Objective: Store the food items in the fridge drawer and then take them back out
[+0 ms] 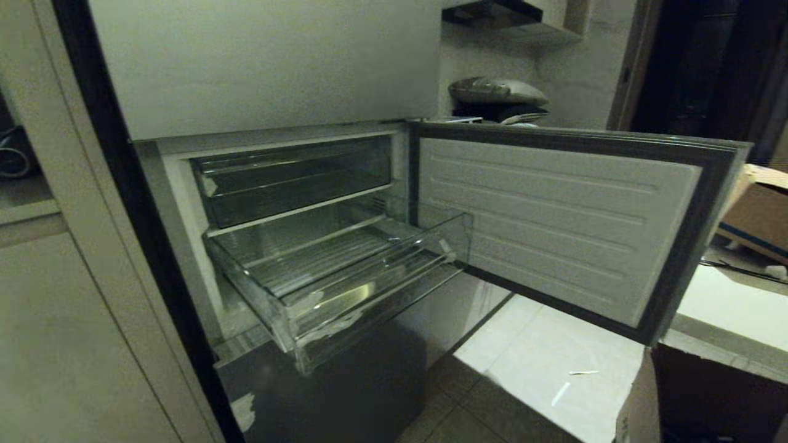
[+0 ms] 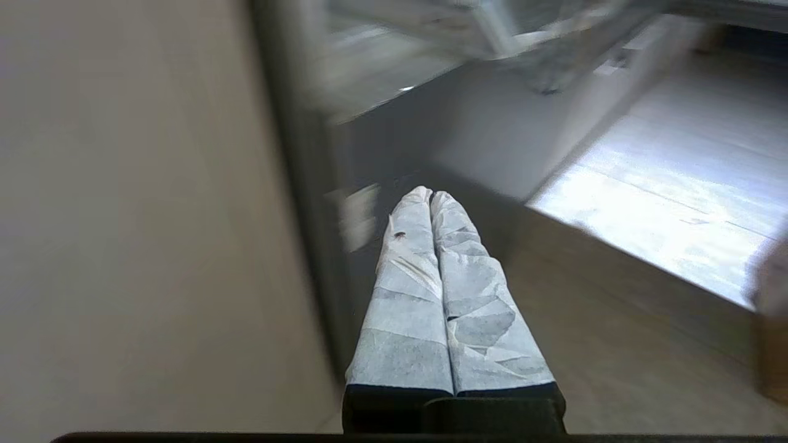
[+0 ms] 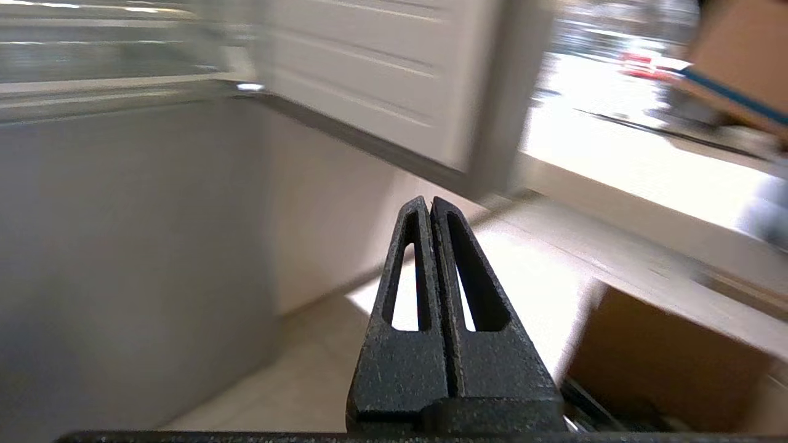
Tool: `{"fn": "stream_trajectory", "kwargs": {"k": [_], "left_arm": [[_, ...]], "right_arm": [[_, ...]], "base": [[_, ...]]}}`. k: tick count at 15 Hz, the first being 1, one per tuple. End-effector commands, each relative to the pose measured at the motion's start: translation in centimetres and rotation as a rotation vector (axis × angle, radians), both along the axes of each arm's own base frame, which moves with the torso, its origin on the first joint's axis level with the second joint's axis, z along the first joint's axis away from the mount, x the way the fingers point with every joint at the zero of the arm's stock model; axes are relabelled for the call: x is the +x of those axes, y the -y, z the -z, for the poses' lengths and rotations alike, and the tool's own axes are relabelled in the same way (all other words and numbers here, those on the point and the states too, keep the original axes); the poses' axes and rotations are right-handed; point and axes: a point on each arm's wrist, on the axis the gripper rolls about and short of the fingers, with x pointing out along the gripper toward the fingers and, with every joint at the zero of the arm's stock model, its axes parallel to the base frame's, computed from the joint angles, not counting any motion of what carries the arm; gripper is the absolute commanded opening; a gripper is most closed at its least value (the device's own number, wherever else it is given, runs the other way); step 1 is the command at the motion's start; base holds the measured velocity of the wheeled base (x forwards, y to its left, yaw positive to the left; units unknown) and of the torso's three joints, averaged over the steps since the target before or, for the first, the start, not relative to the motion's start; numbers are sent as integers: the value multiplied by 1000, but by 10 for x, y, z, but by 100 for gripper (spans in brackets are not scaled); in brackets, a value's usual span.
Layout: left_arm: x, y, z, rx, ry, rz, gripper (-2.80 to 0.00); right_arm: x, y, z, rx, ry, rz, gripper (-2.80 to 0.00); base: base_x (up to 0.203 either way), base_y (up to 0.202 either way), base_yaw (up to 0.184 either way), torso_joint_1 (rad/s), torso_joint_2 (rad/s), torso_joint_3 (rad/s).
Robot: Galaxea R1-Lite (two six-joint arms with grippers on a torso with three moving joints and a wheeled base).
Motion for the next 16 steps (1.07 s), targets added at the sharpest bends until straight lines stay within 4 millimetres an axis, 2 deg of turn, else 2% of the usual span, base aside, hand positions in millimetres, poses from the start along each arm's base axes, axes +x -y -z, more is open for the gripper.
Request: {"fn": "stream_trajectory", "kwargs": {"k": [1,16], "left_arm": [[0,0,0,0,-3,-1,-280],[0,0,0,0,-2,-1,-280]], "right_arm": [[2,0,8,0,-30,-1,-280],[2,0,8,3,-30,0,-280]], "base": [[1,7,-174,6,2,2],[-1,7,-178,1,2,2]]}}
